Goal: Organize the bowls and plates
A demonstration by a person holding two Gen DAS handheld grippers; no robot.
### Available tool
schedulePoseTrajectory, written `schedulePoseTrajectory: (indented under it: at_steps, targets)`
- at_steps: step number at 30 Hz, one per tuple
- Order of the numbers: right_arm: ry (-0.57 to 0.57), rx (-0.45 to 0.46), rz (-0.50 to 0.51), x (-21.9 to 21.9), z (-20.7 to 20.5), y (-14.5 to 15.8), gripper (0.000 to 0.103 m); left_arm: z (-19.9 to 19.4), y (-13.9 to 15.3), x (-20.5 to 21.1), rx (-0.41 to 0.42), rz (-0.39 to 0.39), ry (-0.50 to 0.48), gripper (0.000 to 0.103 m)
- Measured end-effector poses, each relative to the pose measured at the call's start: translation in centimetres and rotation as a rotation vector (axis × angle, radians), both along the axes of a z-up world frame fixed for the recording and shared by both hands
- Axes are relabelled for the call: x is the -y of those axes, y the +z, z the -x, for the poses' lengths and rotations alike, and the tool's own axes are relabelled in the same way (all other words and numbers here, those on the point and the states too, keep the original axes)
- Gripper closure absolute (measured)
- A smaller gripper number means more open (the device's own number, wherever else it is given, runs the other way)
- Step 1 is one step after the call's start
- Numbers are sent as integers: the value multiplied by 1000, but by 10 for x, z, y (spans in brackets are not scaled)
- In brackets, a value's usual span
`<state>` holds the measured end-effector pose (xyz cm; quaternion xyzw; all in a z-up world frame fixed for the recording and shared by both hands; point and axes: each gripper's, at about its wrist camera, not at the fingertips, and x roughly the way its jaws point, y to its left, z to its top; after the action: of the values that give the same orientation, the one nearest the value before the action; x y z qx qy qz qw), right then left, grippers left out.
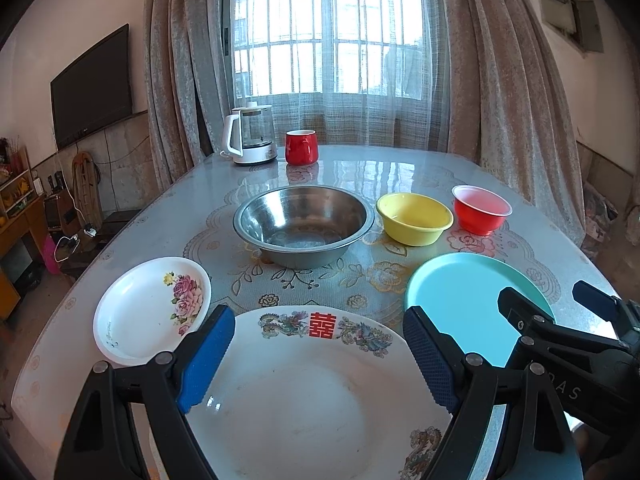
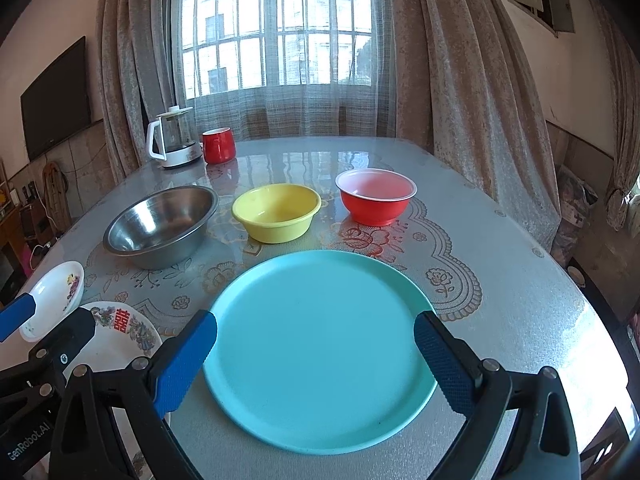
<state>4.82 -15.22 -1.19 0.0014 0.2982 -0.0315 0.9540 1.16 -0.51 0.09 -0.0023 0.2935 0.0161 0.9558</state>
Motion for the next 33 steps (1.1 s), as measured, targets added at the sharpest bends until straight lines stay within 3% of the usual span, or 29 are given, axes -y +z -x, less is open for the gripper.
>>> schedulePoseTrajectory:
  at_steps: [33]
  targets:
    - [7,12,1,2,0,3,2,-1,2,6,10,-9,-11,16]
